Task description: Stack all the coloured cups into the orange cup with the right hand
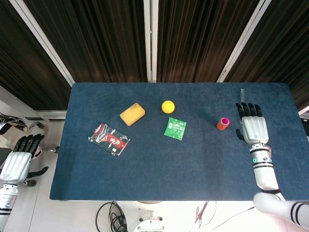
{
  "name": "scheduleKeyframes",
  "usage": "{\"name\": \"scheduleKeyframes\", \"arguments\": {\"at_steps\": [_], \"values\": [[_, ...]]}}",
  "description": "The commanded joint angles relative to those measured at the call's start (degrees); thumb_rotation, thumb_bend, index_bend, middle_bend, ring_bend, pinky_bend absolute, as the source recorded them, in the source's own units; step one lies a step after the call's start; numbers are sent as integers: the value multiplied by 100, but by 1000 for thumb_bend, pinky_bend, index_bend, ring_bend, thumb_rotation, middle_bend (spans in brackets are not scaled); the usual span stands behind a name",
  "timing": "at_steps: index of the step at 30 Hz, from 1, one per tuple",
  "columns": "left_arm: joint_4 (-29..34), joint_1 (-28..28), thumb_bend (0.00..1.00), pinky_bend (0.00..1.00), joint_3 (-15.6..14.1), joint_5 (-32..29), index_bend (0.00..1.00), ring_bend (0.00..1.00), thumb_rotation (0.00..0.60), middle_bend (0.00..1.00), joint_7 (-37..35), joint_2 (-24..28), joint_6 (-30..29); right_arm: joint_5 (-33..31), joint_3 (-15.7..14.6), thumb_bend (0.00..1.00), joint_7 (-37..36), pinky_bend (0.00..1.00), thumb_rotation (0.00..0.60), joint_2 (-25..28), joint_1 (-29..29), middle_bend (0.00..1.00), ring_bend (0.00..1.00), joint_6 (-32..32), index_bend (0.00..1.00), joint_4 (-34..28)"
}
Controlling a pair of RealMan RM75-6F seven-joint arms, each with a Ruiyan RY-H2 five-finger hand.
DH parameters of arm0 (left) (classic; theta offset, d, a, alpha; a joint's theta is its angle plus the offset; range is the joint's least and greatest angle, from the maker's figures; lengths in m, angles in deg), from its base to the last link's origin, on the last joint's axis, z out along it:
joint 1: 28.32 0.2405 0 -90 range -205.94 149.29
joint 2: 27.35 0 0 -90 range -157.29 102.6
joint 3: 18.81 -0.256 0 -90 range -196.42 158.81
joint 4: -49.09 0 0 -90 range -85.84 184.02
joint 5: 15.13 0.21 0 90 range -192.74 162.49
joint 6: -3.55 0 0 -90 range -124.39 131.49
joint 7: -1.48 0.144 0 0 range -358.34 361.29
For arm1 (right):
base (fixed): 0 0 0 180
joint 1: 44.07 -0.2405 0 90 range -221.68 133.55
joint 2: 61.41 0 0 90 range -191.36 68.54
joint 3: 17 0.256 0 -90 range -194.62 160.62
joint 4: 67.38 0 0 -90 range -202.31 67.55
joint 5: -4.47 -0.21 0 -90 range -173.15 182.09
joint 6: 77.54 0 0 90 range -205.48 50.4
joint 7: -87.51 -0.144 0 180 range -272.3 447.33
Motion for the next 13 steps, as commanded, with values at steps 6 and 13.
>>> {"name": "scheduleKeyframes", "arguments": {"at_steps": [6, 13], "values": [[11, 42, 158, 0, 96, -57, 71, 0, 600, 61, 28, 22, -180, 2218, -1440, 190, -1738, 0, 600, 632, 2006, 18, 0, -1824, 0, 106], [7, 4, 157, 0, 167, -103, 71, 0, 600, 61, 39, 47, -183, 2315, -1458, 153, -1598, 0, 600, 724, 2265, 0, 0, -1771, 0, 33]]}}
